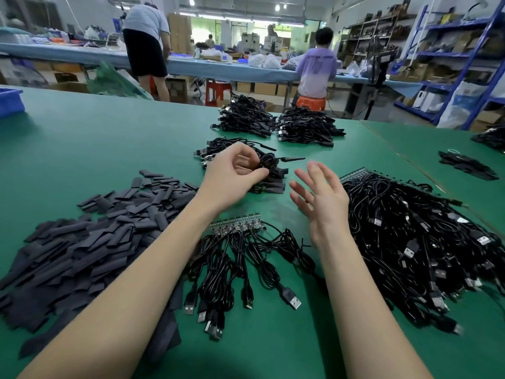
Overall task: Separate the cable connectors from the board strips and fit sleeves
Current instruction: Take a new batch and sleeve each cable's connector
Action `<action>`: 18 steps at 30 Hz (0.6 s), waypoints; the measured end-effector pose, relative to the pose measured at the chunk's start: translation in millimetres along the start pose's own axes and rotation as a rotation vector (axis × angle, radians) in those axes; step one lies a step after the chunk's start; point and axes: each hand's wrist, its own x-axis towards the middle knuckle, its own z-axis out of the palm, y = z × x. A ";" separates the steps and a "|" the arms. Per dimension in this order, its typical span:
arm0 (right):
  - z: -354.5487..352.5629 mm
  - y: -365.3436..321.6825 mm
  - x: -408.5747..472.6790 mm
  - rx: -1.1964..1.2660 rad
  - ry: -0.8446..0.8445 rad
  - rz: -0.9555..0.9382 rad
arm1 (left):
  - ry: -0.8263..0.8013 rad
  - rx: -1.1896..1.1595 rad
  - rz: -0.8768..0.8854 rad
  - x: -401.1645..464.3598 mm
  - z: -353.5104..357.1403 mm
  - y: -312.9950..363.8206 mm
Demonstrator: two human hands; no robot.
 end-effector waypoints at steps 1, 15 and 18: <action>-1.6 1.1 1.0 -0.048 0.002 0.003 | 0.039 0.099 0.057 11.9 -2.8 1.0; -9.3 19.1 4.3 -0.570 -0.212 0.018 | -0.038 0.779 0.102 112.1 -1.6 -33.8; -10.8 20.0 5.1 -0.750 -0.228 -0.051 | 0.151 0.607 0.137 80.2 -7.2 -28.5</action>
